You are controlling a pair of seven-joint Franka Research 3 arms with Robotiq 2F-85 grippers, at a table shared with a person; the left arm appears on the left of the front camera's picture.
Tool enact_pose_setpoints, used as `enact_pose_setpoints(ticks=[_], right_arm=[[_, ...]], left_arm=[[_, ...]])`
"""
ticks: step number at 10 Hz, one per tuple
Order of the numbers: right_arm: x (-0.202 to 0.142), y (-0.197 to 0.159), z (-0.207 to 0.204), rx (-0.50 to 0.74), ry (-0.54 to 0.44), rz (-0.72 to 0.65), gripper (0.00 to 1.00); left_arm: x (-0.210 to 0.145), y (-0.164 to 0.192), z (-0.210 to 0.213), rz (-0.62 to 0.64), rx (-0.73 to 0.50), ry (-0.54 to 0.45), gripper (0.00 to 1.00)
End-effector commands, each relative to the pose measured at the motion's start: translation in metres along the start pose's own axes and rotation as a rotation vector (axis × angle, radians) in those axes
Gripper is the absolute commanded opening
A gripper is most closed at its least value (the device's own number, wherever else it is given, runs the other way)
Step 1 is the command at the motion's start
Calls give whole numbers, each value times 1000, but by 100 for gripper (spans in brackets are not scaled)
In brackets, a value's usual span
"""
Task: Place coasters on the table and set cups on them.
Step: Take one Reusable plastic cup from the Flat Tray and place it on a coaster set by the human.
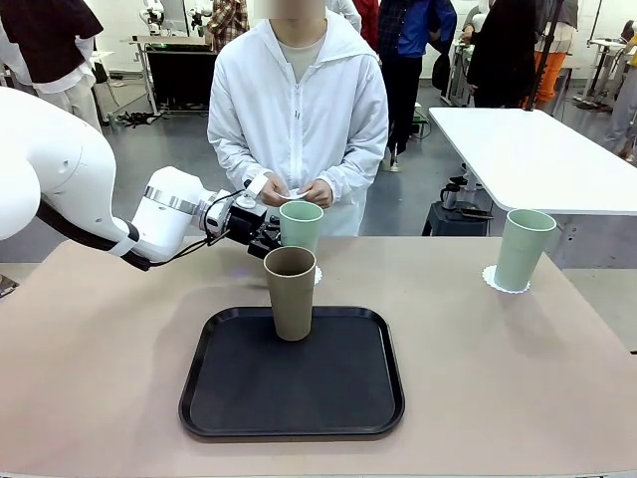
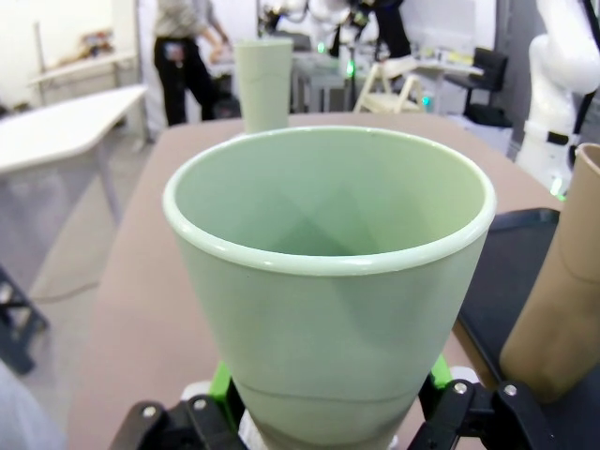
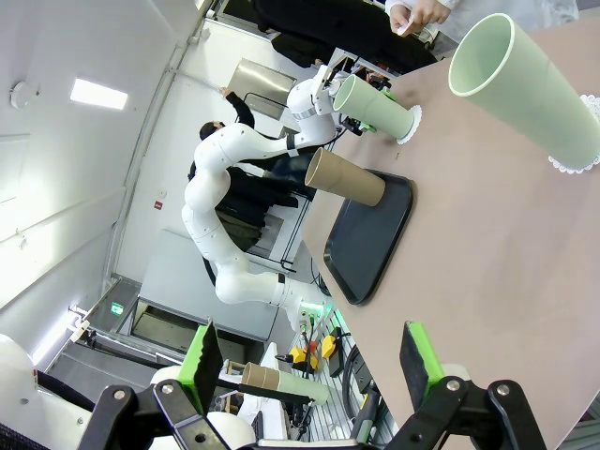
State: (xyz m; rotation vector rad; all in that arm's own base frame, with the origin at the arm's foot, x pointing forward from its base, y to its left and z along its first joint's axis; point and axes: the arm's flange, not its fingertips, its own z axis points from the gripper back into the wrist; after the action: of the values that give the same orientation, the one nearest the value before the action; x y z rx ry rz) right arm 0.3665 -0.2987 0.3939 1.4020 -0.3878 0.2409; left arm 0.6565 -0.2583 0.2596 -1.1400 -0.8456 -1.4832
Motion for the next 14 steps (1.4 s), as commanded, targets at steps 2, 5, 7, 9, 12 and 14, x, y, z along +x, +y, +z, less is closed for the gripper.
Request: enact_pose_setpoints(ticks=[2, 5, 7, 9, 12, 14], right_arm=[[-1, 0, -1, -1, 0, -4, 100], [-1, 0, -1, -1, 0, -4, 100], [-1, 0, -1, -1, 0, -4, 100], [-1, 0, -1, -1, 0, -4, 100], [-1, 0, -1, -1, 0, -4, 100], [-1, 0, -1, -1, 0, -4, 100]], left_arm=[[-1, 8, -1, -23, -30, -13, 85], [-2, 10, -2, -18, -37, -14, 85], [-3, 11, -3, -1, -36, -19, 85], [-4, 4, -4, -2, -15, -15, 85], [-4, 4, -4, -2, -15, -15, 85], [-4, 4, -4, -2, -15, -15, 85]])
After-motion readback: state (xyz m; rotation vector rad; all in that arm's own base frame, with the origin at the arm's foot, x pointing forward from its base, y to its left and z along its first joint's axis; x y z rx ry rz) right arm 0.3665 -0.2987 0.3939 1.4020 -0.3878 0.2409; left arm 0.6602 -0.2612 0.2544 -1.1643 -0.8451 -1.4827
